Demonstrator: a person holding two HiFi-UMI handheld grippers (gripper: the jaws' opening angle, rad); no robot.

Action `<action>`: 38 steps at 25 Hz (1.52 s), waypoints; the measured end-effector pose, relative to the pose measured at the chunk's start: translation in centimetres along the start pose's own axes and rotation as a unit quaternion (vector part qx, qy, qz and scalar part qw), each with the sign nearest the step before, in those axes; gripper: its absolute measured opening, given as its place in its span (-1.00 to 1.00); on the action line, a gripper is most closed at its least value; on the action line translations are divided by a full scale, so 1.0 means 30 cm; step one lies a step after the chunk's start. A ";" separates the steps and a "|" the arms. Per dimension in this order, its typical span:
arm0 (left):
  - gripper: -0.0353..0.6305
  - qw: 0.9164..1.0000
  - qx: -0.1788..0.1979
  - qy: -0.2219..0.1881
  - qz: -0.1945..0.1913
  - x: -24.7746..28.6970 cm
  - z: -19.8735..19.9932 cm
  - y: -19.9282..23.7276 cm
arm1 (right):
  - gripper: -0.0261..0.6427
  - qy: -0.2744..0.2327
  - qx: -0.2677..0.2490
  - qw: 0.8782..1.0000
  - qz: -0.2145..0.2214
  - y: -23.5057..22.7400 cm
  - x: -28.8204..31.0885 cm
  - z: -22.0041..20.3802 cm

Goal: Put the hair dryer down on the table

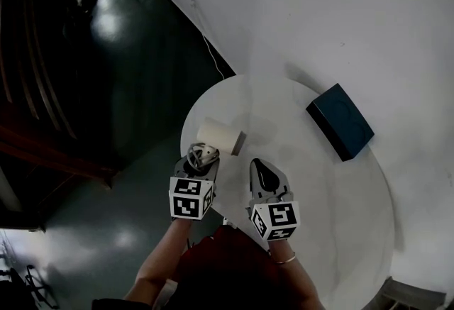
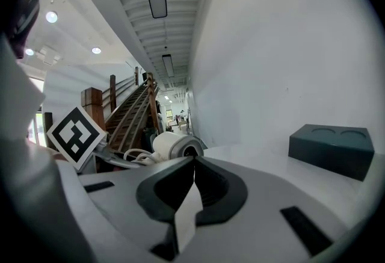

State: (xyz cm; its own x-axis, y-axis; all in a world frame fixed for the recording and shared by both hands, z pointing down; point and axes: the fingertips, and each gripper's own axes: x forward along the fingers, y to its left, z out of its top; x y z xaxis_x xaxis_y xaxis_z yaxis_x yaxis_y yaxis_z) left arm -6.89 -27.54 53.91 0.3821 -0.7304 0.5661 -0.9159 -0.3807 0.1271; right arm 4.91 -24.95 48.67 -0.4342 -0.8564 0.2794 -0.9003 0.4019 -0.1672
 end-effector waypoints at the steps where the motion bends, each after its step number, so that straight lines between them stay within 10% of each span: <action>1: -0.28 1.000 0.000 0.001 0.001 0.014 0.003 0.000 | -0.88 0.001 0.001 1.000 0.000 -0.010 0.004 -0.003; 38: -0.28 0.997 0.012 0.079 -0.004 0.237 -0.041 -0.019 | -0.88 0.048 0.022 0.999 -0.004 -0.125 0.086 -0.119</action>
State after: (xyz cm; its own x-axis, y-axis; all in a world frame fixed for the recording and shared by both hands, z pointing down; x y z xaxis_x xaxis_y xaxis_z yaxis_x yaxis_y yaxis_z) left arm -3.82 -31.81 58.86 0.3639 -0.6294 0.6866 -0.9090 -0.4009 0.1143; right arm 7.05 -27.51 53.38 -0.4291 -0.8242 0.3695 -0.9028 0.3784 -0.2044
